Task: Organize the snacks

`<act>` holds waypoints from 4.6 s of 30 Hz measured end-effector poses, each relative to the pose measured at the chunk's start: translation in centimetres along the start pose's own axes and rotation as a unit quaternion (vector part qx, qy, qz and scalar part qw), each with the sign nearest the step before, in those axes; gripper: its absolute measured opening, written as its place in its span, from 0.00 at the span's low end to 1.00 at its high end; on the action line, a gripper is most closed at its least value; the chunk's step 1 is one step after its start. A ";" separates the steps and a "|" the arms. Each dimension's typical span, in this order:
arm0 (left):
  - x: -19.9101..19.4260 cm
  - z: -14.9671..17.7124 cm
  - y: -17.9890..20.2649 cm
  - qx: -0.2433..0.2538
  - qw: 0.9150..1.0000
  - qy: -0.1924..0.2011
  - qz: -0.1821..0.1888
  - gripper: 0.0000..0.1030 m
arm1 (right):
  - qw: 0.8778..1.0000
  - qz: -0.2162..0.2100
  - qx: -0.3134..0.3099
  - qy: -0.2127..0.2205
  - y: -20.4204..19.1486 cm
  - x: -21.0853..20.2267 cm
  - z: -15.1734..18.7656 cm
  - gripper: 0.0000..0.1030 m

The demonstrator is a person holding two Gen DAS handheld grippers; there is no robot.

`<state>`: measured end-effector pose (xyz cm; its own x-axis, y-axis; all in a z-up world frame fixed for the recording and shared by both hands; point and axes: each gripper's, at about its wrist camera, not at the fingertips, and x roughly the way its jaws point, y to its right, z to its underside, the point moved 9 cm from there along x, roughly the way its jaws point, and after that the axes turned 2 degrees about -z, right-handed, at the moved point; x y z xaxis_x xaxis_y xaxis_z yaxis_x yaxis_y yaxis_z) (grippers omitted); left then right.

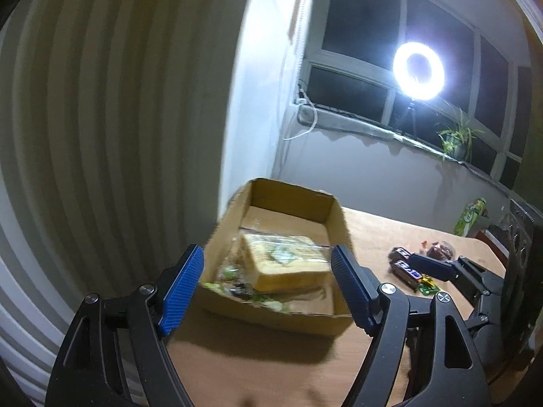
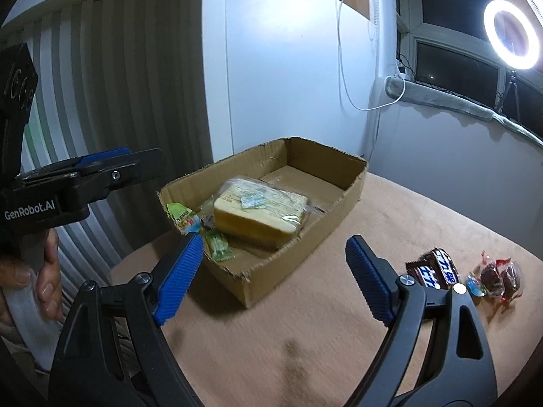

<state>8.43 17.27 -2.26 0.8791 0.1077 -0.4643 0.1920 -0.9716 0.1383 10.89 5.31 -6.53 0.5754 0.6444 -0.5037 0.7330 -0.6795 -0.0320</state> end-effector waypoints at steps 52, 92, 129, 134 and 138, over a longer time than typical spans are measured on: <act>10.6 12.1 26.0 0.275 0.902 -0.216 0.253 0.55 | 0.982 0.046 0.058 -0.174 21.5 -3.3 12.3 0.40; 7.0 10.5 27.4 0.236 0.912 -0.181 0.281 0.07 | 0.985 0.095 0.127 -0.063 23.4 -11.7 12.1 0.22; 6.6 6.5 24.9 0.176 0.955 -0.137 0.196 0.04 | 0.987 0.092 0.127 -0.042 22.5 -12.6 10.5 0.22; 5.1 3.6 22.1 0.160 0.965 -0.108 0.177 0.04 | 0.990 0.087 0.108 -0.035 21.3 -11.9 8.1 0.22; 4.4 1.7 18.9 0.147 0.973 -0.089 0.156 0.04 | 0.993 0.075 0.089 -0.032 19.5 -10.4 6.1 0.22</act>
<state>15.17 -0.93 -3.15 0.7807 -0.2149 -0.5868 -0.2279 -0.9722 0.0528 16.95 -16.78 -7.15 0.6442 0.5117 -0.5685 0.5624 -0.8206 -0.1013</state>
